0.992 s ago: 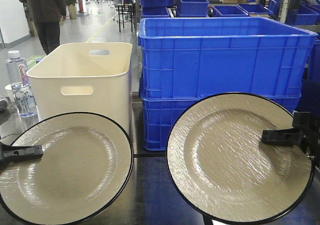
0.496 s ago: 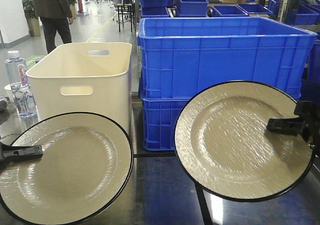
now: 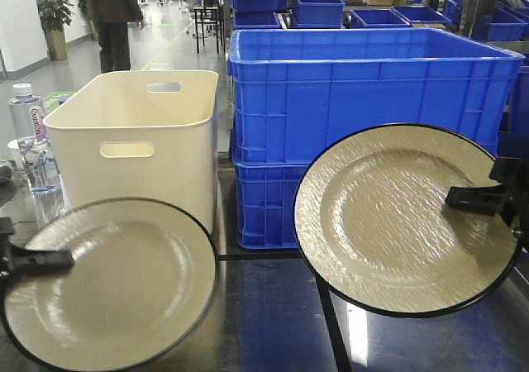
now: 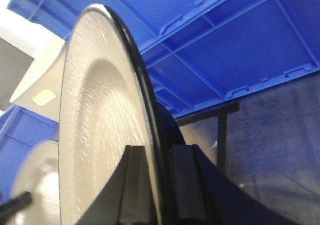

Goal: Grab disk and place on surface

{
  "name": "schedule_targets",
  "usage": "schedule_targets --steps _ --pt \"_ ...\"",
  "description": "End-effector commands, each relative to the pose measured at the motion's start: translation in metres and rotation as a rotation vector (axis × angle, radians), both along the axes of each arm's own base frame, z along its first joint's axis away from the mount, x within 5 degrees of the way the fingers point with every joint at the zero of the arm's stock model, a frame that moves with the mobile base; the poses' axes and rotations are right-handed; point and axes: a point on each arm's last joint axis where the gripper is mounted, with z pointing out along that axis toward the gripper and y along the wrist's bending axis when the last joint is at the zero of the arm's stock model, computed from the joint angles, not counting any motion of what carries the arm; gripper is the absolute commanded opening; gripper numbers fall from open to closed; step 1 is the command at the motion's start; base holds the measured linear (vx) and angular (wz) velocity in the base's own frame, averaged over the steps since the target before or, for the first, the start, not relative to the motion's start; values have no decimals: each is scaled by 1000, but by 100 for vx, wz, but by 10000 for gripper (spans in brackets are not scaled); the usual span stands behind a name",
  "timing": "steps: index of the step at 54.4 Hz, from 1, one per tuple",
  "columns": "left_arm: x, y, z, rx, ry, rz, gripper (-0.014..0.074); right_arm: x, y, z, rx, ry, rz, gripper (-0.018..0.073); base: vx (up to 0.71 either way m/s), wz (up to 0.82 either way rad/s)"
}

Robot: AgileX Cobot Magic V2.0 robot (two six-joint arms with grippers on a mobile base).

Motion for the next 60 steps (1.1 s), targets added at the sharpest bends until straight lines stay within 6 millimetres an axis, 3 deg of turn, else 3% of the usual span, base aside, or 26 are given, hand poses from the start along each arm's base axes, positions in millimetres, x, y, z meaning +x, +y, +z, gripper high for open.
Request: schedule_targets --steps 1,14,25,38,45,60 --pt "5 -22 16 -96 -33 -65 -1 -6 2 30 112 -99 -25 -9 0 0" --pt "16 -60 -6 -23 -30 -162 22 -7 3 30 119 -97 -9 -9 0 0" --pt "16 -74 -10 26 -68 -204 170 -8 6 30 127 -95 10 -9 0 0" --pt "18 -72 -11 67 -93 -191 476 -8 6 31 143 -97 18 -9 0 0" --pt "20 -70 -12 159 -173 -196 591 -9 7 31 144 -96 22 -9 0 0" --pt "20 -43 7 341 -274 -20 596 -9 10 30 130 -104 58 -9 0 0"
